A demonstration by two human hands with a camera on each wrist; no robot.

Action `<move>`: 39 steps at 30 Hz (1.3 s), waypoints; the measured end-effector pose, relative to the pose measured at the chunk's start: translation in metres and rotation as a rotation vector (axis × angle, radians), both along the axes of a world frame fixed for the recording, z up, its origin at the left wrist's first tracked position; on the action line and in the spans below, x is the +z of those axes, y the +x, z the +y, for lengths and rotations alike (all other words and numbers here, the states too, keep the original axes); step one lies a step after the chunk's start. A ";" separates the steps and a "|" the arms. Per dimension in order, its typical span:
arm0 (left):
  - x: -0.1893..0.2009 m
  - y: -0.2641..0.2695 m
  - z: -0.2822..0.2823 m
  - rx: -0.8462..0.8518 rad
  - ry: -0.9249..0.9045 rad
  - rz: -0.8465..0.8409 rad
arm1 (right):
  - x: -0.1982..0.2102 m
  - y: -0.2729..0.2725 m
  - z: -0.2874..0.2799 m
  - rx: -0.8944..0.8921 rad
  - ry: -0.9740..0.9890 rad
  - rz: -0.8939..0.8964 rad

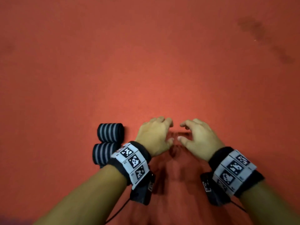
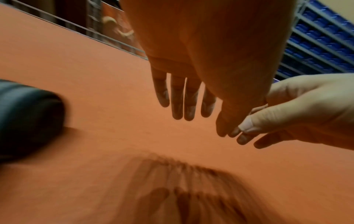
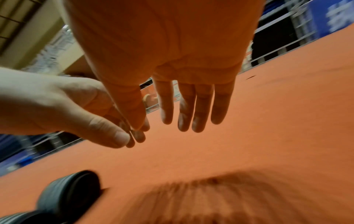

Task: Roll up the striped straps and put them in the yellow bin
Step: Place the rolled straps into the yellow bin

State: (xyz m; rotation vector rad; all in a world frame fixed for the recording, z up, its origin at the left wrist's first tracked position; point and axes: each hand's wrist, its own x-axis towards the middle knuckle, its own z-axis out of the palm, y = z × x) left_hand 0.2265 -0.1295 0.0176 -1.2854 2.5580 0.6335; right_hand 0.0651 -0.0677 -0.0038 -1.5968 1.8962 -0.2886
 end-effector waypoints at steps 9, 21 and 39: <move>-0.017 0.197 -0.021 0.126 0.129 -0.186 | -0.020 0.194 -0.102 0.315 0.030 0.032; -0.051 0.211 -0.021 0.123 0.119 -0.137 | -0.043 0.232 -0.141 0.430 0.242 0.116; 0.023 0.071 -0.029 -0.160 0.082 -0.103 | 0.008 0.042 -0.022 -0.018 0.099 0.034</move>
